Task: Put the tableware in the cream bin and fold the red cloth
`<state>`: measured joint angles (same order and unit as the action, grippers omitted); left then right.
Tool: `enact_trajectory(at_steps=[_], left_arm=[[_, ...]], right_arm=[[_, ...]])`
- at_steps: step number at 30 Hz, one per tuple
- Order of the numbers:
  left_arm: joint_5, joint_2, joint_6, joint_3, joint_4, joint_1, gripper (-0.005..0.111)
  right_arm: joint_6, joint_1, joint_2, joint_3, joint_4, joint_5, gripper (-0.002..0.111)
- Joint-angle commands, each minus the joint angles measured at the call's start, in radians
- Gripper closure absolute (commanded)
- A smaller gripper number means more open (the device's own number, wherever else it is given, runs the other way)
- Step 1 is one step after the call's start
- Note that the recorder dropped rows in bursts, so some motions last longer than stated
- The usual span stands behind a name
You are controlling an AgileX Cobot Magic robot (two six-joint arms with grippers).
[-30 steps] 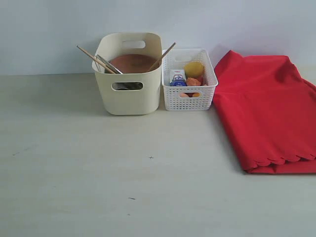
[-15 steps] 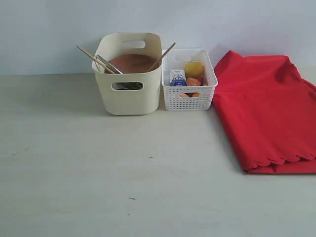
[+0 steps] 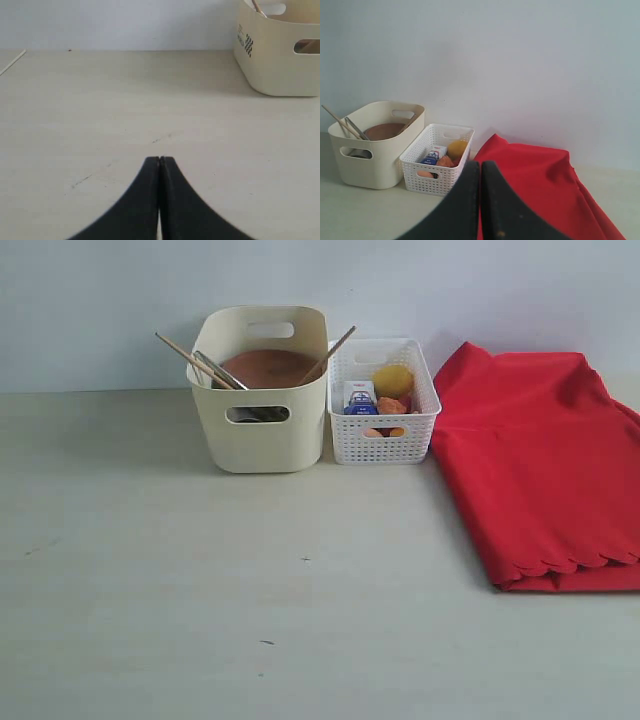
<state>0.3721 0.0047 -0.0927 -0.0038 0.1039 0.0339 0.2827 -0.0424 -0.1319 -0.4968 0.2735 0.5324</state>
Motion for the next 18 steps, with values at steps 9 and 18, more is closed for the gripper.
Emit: enact_trajectory(at_steps=[9, 18], left_arm=[[-0.016, -0.005, 0.006, 0.004, 0.0, -0.003, 0.107], [-0.016, -0.005, 0.006, 0.004, 0.0, -0.003, 0.107]], right_arm=[[0.01, -0.004, 0.004, 0.005, -0.005, -0.005, 0.107], [0.012, -0.004, 0.004, 0.003, -0.031, -0.011, 0.107]])
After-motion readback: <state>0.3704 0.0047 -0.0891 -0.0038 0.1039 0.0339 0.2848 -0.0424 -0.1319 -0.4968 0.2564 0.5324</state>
